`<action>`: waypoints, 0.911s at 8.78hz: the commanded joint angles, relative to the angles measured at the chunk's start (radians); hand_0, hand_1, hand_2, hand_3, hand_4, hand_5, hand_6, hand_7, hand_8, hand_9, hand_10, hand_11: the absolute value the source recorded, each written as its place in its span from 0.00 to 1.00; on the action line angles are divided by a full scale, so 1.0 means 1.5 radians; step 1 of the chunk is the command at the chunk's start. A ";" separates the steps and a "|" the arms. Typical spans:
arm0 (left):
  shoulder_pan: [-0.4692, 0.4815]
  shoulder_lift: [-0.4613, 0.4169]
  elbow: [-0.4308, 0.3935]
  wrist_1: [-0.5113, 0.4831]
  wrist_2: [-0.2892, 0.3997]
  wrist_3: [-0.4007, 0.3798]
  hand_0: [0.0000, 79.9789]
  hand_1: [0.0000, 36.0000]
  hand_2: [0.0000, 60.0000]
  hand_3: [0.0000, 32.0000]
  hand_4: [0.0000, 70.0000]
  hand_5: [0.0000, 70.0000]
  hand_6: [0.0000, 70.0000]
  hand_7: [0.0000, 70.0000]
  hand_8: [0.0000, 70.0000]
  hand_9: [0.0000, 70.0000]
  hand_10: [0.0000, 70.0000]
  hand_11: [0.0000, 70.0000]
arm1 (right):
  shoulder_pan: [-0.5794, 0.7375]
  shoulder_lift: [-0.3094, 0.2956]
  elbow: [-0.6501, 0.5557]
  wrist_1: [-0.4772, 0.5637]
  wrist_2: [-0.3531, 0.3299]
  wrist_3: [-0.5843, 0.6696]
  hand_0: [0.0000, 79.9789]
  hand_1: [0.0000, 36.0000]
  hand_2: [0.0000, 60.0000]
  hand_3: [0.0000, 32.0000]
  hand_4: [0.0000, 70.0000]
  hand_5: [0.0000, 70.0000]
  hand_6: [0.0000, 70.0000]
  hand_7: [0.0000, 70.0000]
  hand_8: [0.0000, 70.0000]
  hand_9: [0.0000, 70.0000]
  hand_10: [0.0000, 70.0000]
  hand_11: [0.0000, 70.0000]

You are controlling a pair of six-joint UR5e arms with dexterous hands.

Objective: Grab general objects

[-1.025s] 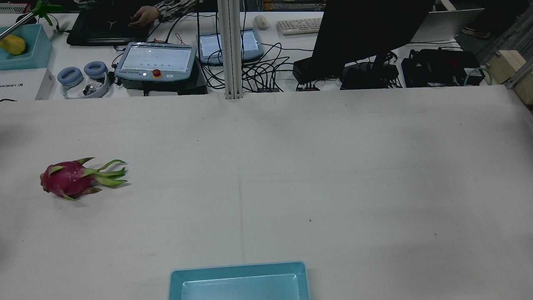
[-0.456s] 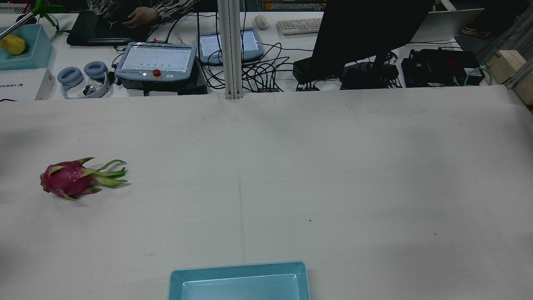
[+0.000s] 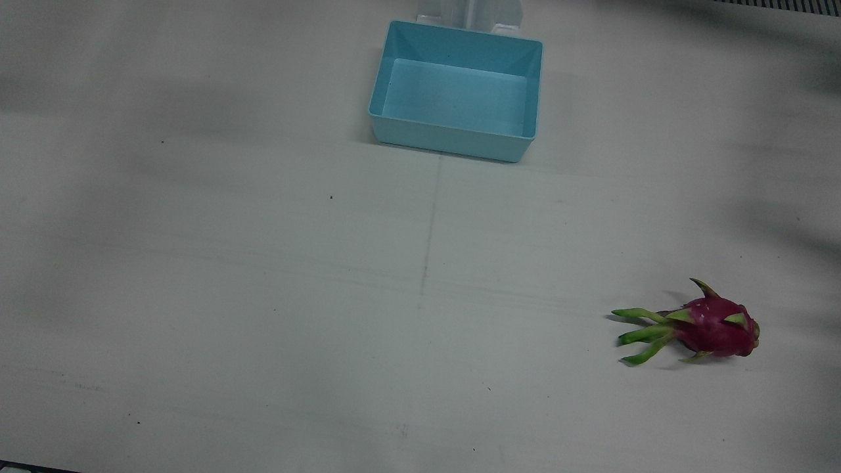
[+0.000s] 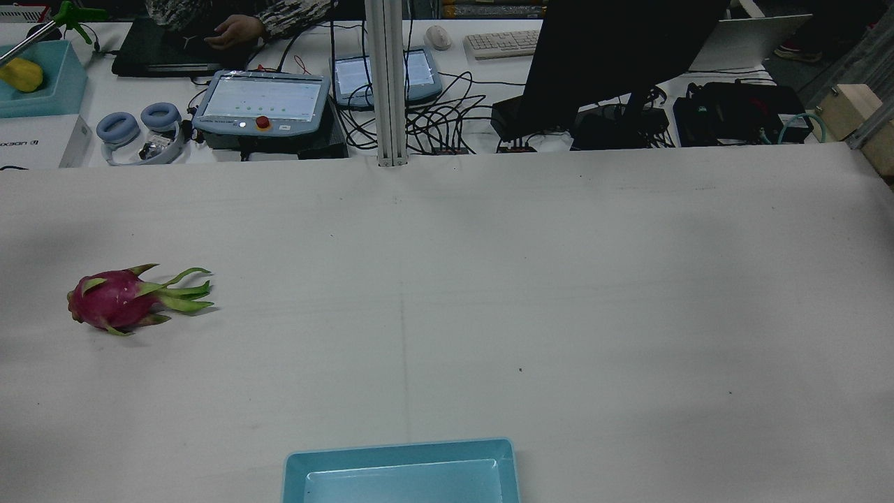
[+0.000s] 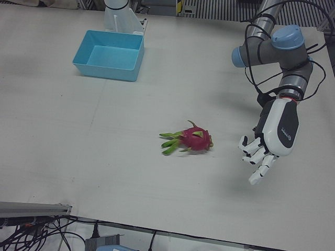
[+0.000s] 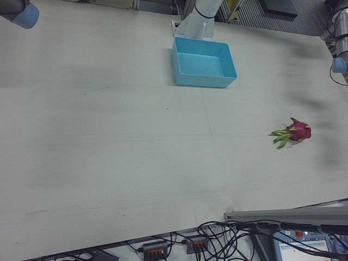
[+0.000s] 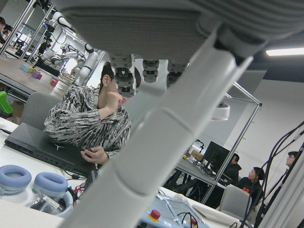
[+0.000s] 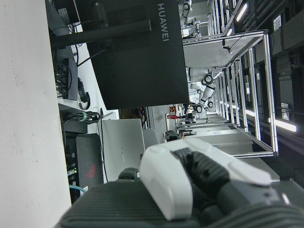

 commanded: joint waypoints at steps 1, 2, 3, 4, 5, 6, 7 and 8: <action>0.086 0.001 -0.031 0.055 -0.015 0.083 1.00 1.00 1.00 0.00 0.43 1.00 0.25 0.96 0.04 0.17 0.00 0.00 | 0.000 0.000 0.000 0.000 0.001 0.000 0.00 0.00 0.00 0.00 0.00 0.00 0.00 0.00 0.00 0.00 0.00 0.00; 0.117 0.001 -0.030 0.065 -0.048 0.089 1.00 1.00 1.00 0.00 0.37 1.00 0.18 0.83 0.02 0.15 0.00 0.00 | 0.000 0.000 0.000 0.000 0.000 0.000 0.00 0.00 0.00 0.00 0.00 0.00 0.00 0.00 0.00 0.00 0.00 0.00; 0.142 0.001 -0.029 0.072 -0.068 0.091 1.00 1.00 1.00 0.00 0.27 1.00 0.09 0.71 0.00 0.12 0.00 0.00 | 0.000 0.000 0.000 0.000 0.000 0.000 0.00 0.00 0.00 0.00 0.00 0.00 0.00 0.00 0.00 0.00 0.00 0.00; 0.172 -0.003 -0.029 0.081 -0.095 0.097 1.00 1.00 1.00 0.00 0.24 1.00 0.06 0.69 0.00 0.12 0.00 0.00 | 0.000 0.000 0.000 0.000 0.000 0.000 0.00 0.00 0.00 0.00 0.00 0.00 0.00 0.00 0.00 0.00 0.00 0.00; 0.206 -0.005 -0.027 0.092 -0.121 0.107 1.00 1.00 1.00 0.00 0.22 1.00 0.05 0.68 0.00 0.12 0.00 0.00 | 0.000 0.000 0.000 0.000 0.000 0.000 0.00 0.00 0.00 0.00 0.00 0.00 0.00 0.00 0.00 0.00 0.00 0.00; 0.238 -0.005 -0.025 0.102 -0.147 0.109 1.00 1.00 1.00 0.00 0.20 1.00 0.03 0.67 0.00 0.11 0.00 0.00 | 0.000 0.000 0.000 0.000 0.000 0.000 0.00 0.00 0.00 0.00 0.00 0.00 0.00 0.00 0.00 0.00 0.00 0.00; 0.274 -0.008 -0.025 0.116 -0.174 0.109 1.00 1.00 1.00 0.00 0.16 1.00 0.01 0.63 0.00 0.11 0.00 0.00 | 0.000 0.000 0.000 0.000 0.001 0.000 0.00 0.00 0.00 0.00 0.00 0.00 0.00 0.00 0.00 0.00 0.00 0.00; 0.283 -0.023 -0.024 0.133 -0.179 0.110 1.00 1.00 1.00 0.00 0.15 1.00 0.00 0.61 0.00 0.10 0.00 0.00 | 0.000 0.000 0.000 0.000 0.000 0.000 0.00 0.00 0.00 0.00 0.00 0.00 0.00 0.00 0.00 0.00 0.00 0.00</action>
